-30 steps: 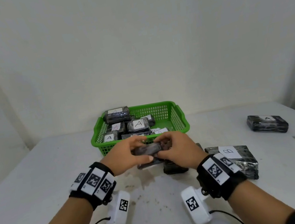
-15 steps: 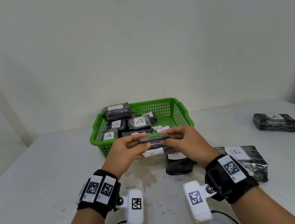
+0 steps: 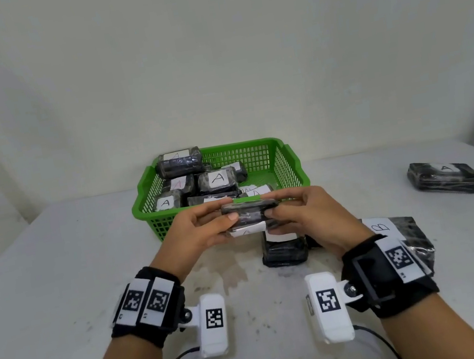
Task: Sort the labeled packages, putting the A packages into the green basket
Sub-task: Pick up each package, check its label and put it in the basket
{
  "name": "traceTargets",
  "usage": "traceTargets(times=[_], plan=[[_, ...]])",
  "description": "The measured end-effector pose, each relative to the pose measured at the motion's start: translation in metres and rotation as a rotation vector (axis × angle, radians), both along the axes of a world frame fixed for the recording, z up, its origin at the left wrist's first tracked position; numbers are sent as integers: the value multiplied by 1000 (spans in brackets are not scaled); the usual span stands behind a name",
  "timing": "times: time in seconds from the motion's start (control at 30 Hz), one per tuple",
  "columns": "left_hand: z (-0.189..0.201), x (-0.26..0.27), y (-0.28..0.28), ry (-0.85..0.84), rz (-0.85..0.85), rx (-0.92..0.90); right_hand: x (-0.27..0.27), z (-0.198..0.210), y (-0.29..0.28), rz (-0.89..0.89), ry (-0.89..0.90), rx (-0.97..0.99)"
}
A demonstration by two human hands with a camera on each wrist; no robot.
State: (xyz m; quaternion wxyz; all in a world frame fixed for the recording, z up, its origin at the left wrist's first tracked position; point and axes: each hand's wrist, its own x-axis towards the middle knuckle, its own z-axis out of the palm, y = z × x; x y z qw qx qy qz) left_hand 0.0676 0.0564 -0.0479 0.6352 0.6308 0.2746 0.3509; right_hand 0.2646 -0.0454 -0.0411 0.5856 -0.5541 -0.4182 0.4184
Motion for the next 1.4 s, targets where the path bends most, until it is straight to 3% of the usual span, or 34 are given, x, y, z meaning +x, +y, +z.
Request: traceTargets(times=[0.17, 0.3, 0.43, 0.57, 0.83, 1.0, 1.23, 1.4], plan=[[-1, 6, -7, 58, 75, 131, -2, -1, -1, -30, -68, 5], [-1, 6, -12, 44, 19, 107, -5, -2, -3, -70, -67, 55], [-1, 6, -14, 68, 67, 169, -10, -3, -3, -60, -100, 57], [-1, 6, -14, 69, 66, 155, -13, -2, -4, 6, -64, 46], [-2, 6, -16, 55, 75, 142, -13, -5, -3, -38, -122, 69], [-2, 4, -15, 18, -2, 33, -4, -2, -7, 10, -47, 66], [-1, 5, -17, 56, 68, 118, -6, -4, -5, 55, -16, 69], [-2, 4, -18, 64, -24, 174, -8, -6, -5, -16, -200, 133]])
